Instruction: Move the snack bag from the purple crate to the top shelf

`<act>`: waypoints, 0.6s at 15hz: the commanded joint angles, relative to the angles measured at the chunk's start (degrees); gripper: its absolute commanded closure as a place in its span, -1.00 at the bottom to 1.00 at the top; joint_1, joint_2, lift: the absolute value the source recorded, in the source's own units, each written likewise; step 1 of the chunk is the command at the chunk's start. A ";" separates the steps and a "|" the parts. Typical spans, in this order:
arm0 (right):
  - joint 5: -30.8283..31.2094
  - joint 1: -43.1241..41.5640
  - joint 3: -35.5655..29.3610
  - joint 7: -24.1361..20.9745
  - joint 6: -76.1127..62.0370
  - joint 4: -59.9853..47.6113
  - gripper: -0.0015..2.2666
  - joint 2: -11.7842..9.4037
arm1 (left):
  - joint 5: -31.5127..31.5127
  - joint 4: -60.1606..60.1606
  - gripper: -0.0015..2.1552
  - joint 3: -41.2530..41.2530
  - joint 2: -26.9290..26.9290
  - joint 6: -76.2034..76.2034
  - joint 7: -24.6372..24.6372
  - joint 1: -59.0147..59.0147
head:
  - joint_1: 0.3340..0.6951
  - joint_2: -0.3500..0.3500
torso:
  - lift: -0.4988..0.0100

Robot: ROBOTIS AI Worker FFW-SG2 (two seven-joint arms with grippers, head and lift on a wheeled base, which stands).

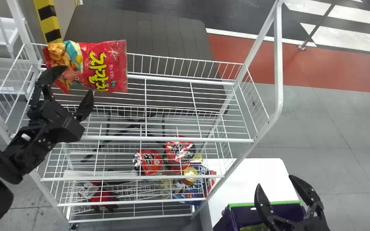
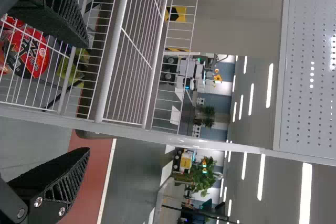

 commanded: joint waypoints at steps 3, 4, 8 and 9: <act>-0.08 -0.09 -0.43 0.00 0.25 0.19 -0.89 0.67 | -3.41 3.08 -0.86 -0.13 -0.39 -0.56 0.25 -2.04 | 1.00 -0.72 | 0.96; -0.08 -0.36 -0.51 0.00 0.25 0.46 -0.89 0.67 | -3.68 3.17 -0.85 -0.22 -0.39 -0.56 0.25 -2.22 | 1.00 -0.71 | 0.96; -0.08 -0.97 -0.43 0.00 0.25 1.25 -0.90 0.67 | -4.47 5.19 -0.80 -0.22 -0.74 -0.39 -0.10 -4.24 | 1.00 -0.73 | 0.96; -0.08 -1.06 -0.51 0.00 0.25 1.42 -0.90 0.67 | -4.56 5.63 -0.80 -0.22 -0.74 -0.21 0.25 -4.68 | 1.00 -0.72 | 0.96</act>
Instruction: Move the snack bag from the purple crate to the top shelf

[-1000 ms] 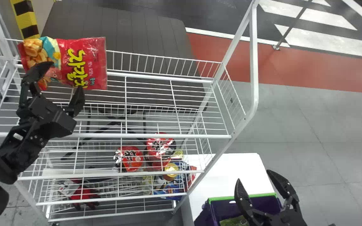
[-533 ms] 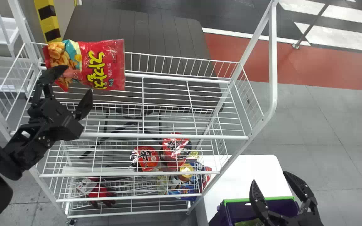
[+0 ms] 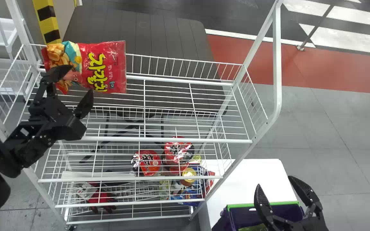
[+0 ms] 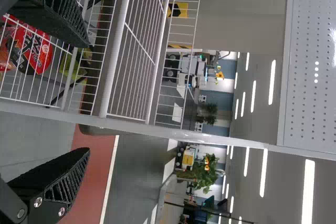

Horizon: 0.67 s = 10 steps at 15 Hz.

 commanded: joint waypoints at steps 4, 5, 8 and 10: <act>0.00 -0.55 -0.18 0.00 0.17 0.49 -0.90 0.67 | -0.10 2.19 -0.39 0.23 0.17 0.16 0.05 -1.78 | 1.00 -0.69 | 0.96; 0.00 -0.73 -0.26 0.00 0.52 0.58 -0.90 0.67 | -0.10 2.19 -0.31 0.23 0.35 0.16 -0.03 -1.78 | 1.00 -0.68 | 0.96; 0.09 -1.26 -0.18 0.00 0.87 0.75 -0.90 0.67 | -0.10 2.37 0.26 0.23 0.70 -0.02 0.23 -1.69 | 1.00 -0.67 | 0.96; 0.27 -1.61 0.00 0.00 1.05 1.01 -0.90 0.67 | -0.10 2.37 0.49 0.32 0.78 -0.19 0.32 -1.51 | 1.00 -0.65 | 0.96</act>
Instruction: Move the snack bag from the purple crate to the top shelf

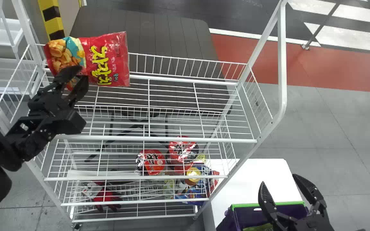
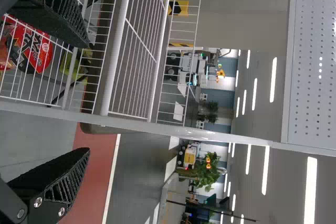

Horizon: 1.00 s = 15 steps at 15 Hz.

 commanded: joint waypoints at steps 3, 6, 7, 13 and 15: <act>0.49 -1.00 0.10 0.00 0.33 0.86 -0.90 0.67 | 0.33 0.02 0.57 0.12 0.42 -0.16 0.04 0.25 | 1.00 -0.64 | 0.96; 0.84 -1.79 0.54 0.00 1.21 1.12 -0.90 0.67 | 2.35 -0.68 0.57 0.39 0.42 -0.16 0.12 1.57 | 1.00 -0.62 | 0.96; 1.02 -2.23 0.63 0.00 1.38 1.39 -0.90 0.67 | 4.20 -3.23 0.57 1.88 0.42 -0.16 -0.76 3.24 | 1.00 -0.62 | 0.96; 1.81 -3.37 1.33 0.00 2.44 1.74 -0.90 0.67 | 17.47 -23.62 0.57 5.13 0.24 12.15 -6.03 13.17 | 1.00 -0.58 | 0.96; 1.72 -3.55 1.42 0.00 2.26 2.44 -0.90 0.67 | 22.30 -27.49 0.57 5.13 -0.81 18.30 -6.64 14.67 | 1.00 -0.54 | 0.96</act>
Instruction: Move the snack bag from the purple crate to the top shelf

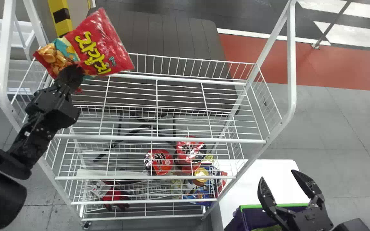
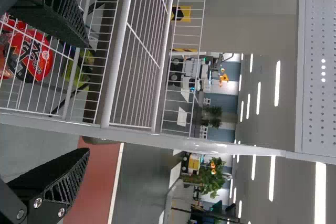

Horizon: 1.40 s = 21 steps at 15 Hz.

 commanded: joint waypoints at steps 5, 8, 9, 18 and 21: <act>-0.45 -0.79 -0.02 0.00 -1.19 2.28 -0.90 0.67 | 8.19 -5.88 0.57 -3.15 -6.58 9.71 -0.60 2.21 | 1.00 -0.59 | 0.96; -0.71 -1.05 -0.37 0.00 -1.54 2.99 -0.90 0.67 | 9.16 -10.72 0.57 -6.14 -9.04 10.24 0.46 4.40 | 1.00 -0.73 | 0.96; -0.89 -1.14 -0.54 0.09 -1.54 2.99 -0.90 0.67 | 9.95 -12.74 0.57 -6.23 -9.57 10.24 1.07 5.11 | 1.00 -0.79 | 0.96; -1.15 -0.08 0.42 0.27 -2.24 2.02 -0.90 0.67 | 25.68 -12.04 0.57 -3.77 -12.56 10.59 13.38 2.21 | 1.00 -0.81 | 0.96; -1.42 0.71 0.16 0.44 -3.12 1.58 -0.89 0.67 | 29.20 -10.19 0.59 -3.86 -13.00 7.60 14.87 1.42 | 1.00 -0.71 | 0.96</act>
